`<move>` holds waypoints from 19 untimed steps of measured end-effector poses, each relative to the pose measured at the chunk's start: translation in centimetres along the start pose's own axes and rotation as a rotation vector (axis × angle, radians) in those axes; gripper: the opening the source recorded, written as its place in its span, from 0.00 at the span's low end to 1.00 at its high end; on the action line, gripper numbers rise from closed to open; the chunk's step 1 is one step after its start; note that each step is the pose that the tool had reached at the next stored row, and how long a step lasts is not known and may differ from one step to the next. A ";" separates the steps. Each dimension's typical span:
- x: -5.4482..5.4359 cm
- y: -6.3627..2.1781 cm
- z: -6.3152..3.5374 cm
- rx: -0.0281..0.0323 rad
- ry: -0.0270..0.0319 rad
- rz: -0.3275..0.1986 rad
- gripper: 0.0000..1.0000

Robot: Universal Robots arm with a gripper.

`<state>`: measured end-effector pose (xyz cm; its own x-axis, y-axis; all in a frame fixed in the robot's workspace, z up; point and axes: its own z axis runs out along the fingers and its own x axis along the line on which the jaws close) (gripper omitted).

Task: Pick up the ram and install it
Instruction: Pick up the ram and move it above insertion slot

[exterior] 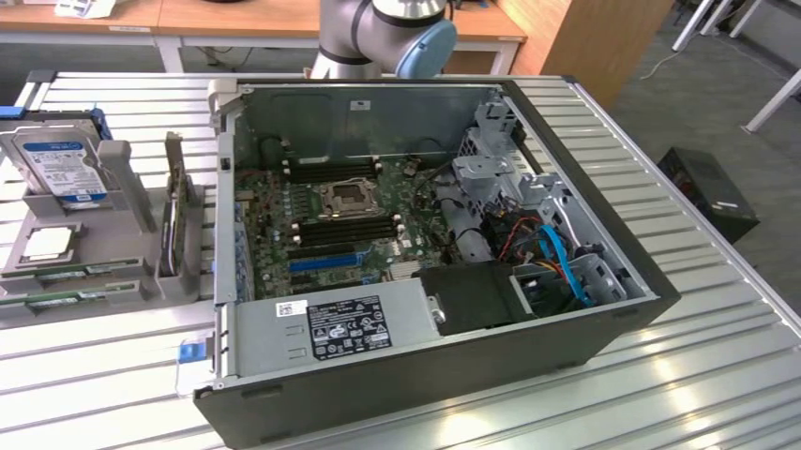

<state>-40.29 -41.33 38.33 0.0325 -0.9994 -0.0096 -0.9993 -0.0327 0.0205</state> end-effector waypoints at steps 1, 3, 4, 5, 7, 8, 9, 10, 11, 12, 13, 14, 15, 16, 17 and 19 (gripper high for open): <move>0.0 0.00 0.13 0.0000 0.0000 0.000 0.31; 0.0 -0.01 0.38 0.0002 0.0000 0.000 0.31; 0.0 -0.01 0.51 0.0001 0.0000 0.000 0.31; 0.0 -0.01 0.63 0.0002 0.0000 0.000 0.31; 0.0 -0.02 0.88 0.0002 0.0000 0.000 0.31; 0.0 -0.02 0.99 0.0001 0.0000 0.000 0.31; 0.0 -0.02 1.10 0.0001 0.0000 0.000 0.31; 0.0 -0.03 1.22 0.0002 0.0000 0.000 0.31; 0.0 -0.03 1.31 0.0002 0.0000 0.000 0.31; 0.0 -0.03 1.42 0.0003 -0.0001 0.000 0.31; 0.0 -0.03 1.52 0.0002 0.0000 0.000 0.31; 0.0 -0.03 1.62 0.0002 0.0000 0.000 0.31; 0.0 -0.04 1.72 0.0002 0.0000 0.000 0.31; 0.0 -0.04 1.83 0.0001 0.0000 0.000 0.31; 0.0 -0.04 1.95 0.0002 0.0000 0.000 0.31; 0.0 -0.05 2.21 0.0002 0.0000 0.000 0.31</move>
<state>-40.29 -41.35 36.12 0.0325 -0.9994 -0.0096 -0.9993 -0.0327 0.0203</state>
